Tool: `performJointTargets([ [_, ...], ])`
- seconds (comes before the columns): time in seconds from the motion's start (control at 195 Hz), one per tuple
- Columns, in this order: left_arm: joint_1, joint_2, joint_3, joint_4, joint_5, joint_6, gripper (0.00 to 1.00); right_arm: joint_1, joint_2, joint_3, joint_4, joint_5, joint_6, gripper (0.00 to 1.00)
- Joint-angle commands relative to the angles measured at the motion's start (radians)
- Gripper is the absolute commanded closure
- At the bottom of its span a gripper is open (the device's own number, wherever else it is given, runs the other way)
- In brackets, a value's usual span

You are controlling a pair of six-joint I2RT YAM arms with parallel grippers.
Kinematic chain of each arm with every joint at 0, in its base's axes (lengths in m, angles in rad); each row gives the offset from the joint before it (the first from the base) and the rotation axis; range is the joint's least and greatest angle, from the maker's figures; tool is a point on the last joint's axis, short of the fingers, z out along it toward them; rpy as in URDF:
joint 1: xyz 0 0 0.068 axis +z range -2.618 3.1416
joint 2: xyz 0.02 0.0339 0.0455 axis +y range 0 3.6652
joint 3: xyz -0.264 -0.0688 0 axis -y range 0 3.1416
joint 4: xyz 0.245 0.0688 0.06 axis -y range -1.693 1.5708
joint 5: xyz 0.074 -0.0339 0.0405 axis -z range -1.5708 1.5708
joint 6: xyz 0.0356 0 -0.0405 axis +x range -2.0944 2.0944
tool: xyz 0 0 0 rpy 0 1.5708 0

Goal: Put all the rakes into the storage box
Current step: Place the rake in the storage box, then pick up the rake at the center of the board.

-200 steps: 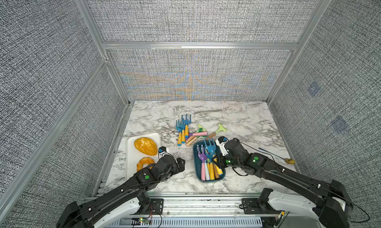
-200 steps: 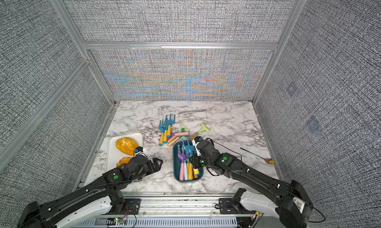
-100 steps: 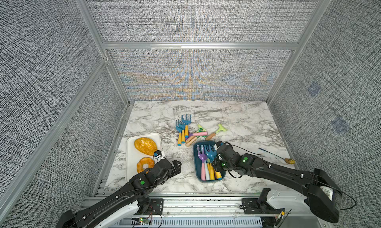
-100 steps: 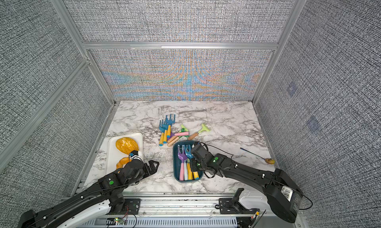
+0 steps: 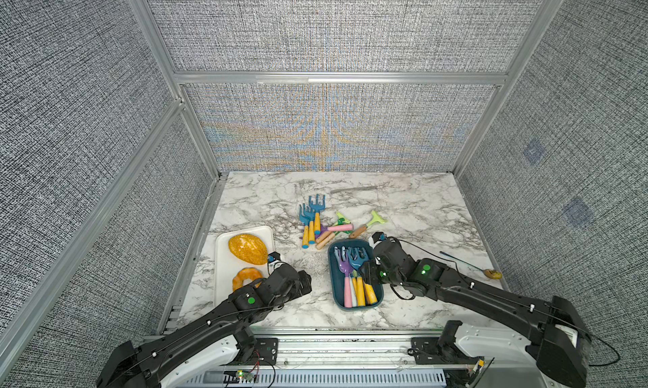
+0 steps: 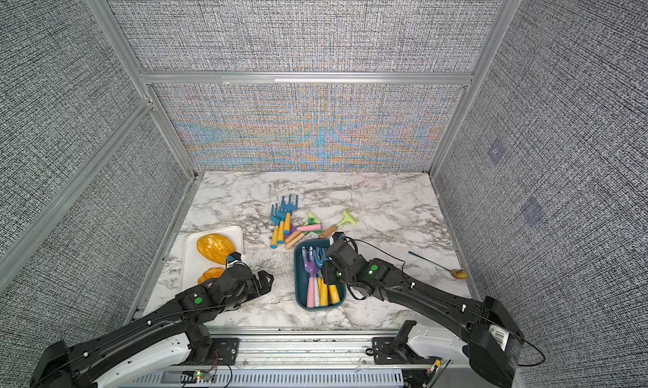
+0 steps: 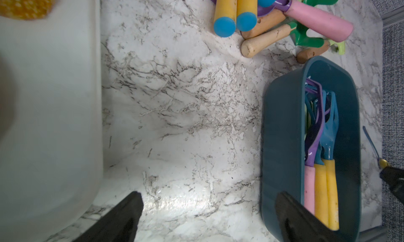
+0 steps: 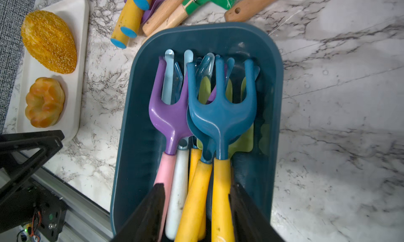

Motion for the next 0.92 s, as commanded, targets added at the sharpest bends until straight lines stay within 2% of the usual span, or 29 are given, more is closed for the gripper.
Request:
performJointTargets([
  [0.0, 0.002, 0.064, 0.043, 0.057, 0.027, 0.051, 0.01, -0.053, -0.004, 0.028, -0.009, 0.04, -0.06, 0.36],
  [0.113, 0.003, 0.13, 0.083, 0.08, 0.022, 0.075, 0.01, -0.153, 0.003, 0.092, 0.013, 0.038, -0.121, 0.22],
  [0.164, 0.007, 0.162, 0.107, 0.082, 0.018, 0.093, 0.01, -0.202, 0.011, 0.103, 0.035, 0.037, -0.145, 0.08],
  [0.169, 0.008, 0.166, 0.11, 0.081, 0.017, 0.096, 0.01, -0.212, 0.014, 0.106, 0.038, 0.037, -0.15, 0.04],
  [0.19, 0.01, 0.18, 0.122, 0.081, 0.017, 0.104, 0.01, -0.229, 0.02, 0.111, 0.046, 0.036, -0.159, 0.01],
  [0.333, 0.043, 0.282, 0.193, 0.061, 0.027, 0.146, 0.01, -0.339, 0.108, 0.166, 0.101, 0.046, -0.194, 0.01],
  [0.569, 0.095, 0.364, 0.239, 0.075, 0.074, 0.173, 0.01, -0.448, 0.386, 0.337, 0.115, 0.06, -0.162, 0.01],
  [0.733, 0.116, 0.364, 0.231, 0.077, 0.086, 0.181, 0.01, -0.473, 0.579, 0.476, 0.075, 0.024, -0.131, 0.01],
  [0.917, 0.141, 0.372, 0.217, 0.098, 0.114, 0.189, 0.01, -0.47, 0.708, 0.562, 0.058, -0.005, -0.048, 0.02],
])
